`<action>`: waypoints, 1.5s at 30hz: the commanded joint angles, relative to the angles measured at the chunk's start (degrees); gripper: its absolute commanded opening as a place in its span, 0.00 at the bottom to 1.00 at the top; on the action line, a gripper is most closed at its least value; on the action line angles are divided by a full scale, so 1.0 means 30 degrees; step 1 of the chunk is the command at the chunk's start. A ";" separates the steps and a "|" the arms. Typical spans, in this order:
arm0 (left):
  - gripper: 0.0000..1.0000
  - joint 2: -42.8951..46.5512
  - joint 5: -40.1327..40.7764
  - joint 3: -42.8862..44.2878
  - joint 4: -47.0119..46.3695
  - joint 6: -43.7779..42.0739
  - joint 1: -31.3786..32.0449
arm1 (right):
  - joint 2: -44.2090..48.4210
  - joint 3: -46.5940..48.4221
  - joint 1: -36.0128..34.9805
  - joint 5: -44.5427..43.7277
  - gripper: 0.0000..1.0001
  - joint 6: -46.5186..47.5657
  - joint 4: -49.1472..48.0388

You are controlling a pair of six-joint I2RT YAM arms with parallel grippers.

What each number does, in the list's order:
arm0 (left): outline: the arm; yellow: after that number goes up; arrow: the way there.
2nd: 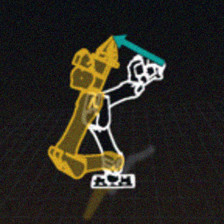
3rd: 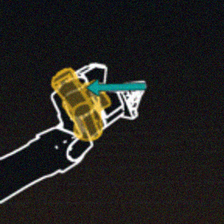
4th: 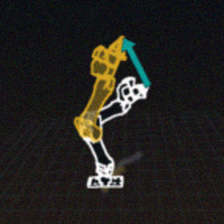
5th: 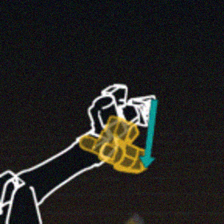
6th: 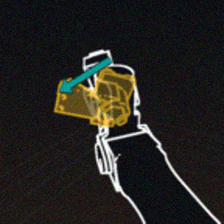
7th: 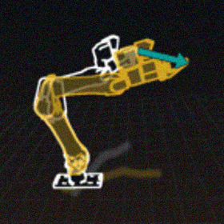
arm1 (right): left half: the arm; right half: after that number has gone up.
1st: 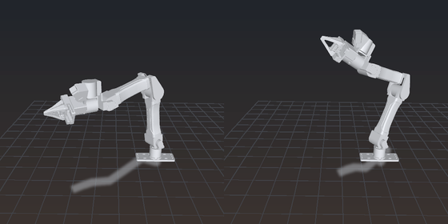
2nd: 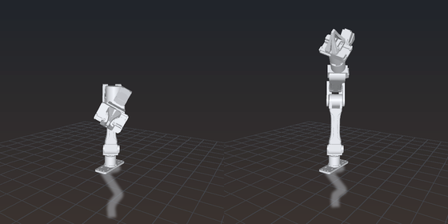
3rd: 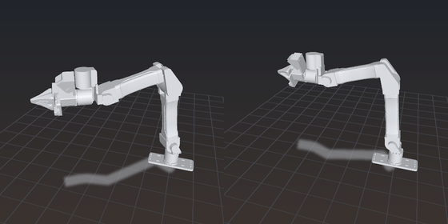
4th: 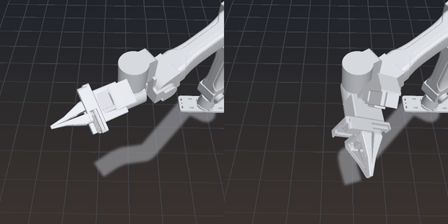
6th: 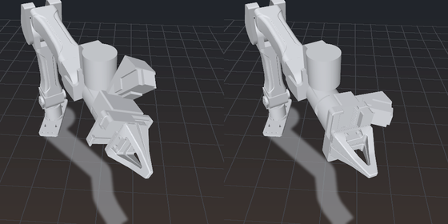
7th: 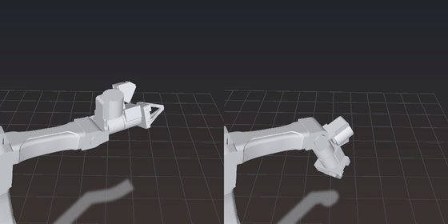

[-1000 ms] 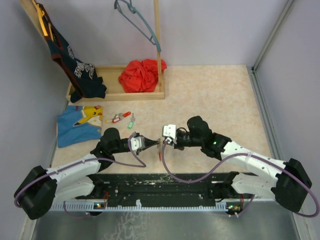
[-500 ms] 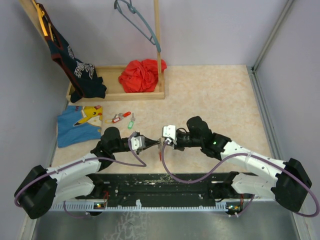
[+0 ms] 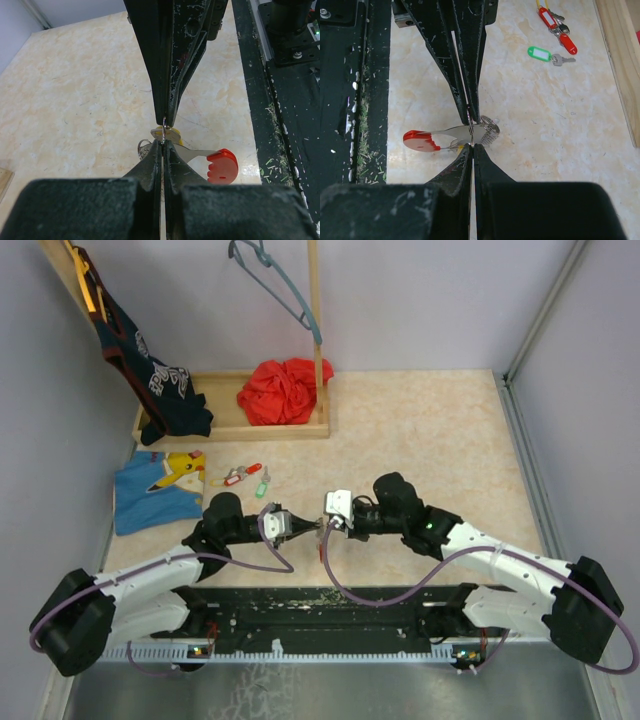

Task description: Put the keys on the keyring

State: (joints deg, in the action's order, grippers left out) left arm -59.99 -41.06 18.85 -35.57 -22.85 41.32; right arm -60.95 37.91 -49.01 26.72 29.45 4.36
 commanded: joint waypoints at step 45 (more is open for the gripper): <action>0.00 -0.0630 -0.0698 0.1237 0.0166 0.0373 -0.0055 | 0.0457 0.0957 -0.1001 0.0169 0.00 -0.0874 -0.2009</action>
State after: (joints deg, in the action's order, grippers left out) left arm -61.52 -42.48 20.23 -34.54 -22.13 41.10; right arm -60.93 37.93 -50.68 25.28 28.12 3.73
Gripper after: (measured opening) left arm 0.007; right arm 0.008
